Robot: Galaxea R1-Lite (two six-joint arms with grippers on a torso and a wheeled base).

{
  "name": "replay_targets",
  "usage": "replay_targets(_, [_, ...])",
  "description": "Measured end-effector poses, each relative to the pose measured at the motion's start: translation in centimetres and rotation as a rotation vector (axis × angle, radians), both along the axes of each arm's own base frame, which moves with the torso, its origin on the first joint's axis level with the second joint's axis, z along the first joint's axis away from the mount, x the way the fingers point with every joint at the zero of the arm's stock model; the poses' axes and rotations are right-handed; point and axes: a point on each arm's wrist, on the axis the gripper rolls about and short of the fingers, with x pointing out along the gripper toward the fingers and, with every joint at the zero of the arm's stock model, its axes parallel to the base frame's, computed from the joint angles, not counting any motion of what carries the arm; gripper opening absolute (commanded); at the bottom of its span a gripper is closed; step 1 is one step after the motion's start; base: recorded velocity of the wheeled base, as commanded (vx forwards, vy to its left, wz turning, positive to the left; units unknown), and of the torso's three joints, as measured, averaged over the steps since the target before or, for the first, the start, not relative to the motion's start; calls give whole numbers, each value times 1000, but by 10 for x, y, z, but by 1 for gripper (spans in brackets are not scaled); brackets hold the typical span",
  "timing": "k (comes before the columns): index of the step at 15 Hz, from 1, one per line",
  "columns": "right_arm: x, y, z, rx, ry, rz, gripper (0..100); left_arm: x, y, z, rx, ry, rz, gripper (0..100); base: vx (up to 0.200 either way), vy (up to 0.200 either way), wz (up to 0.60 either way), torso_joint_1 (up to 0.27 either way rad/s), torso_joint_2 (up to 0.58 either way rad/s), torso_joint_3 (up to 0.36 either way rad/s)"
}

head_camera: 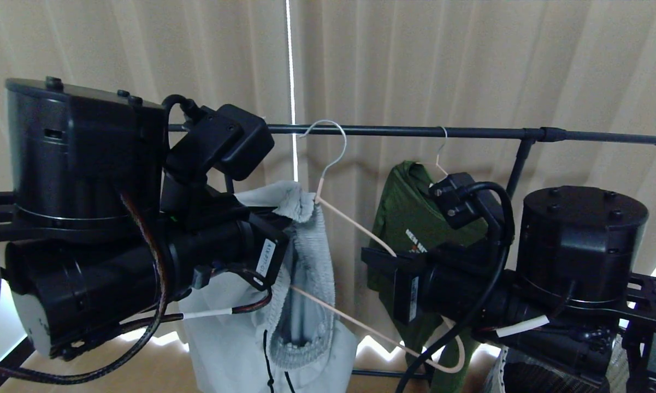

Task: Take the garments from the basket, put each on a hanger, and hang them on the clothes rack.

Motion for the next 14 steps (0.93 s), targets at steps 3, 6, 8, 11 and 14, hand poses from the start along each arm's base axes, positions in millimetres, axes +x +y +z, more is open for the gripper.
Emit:
replay_targets(3, [-3,-3,8,16,-38,6,0,-2,1,-2,8,3,-5,100,0,0,0,0,0,0])
replay_targets(6, [-1,-10,13,-12,-96,1,0,-7,5,-6,1,8,-41,100,0,0,0,0,0,0])
replay_targets(8, [4,-20,14,-35,-117,-24,0,-15,11,-9,-18,-14,-115,100,0,0,0,0,0,0])
replay_targets(11, [10,-37,14,-44,-126,-5,0,-27,28,-15,9,-105,-179,100,0,0,0,0,0,0])
replay_targets(14, [3,-55,8,-89,-139,21,0,-26,49,-10,44,-242,-154,100,0,0,0,0,0,0])
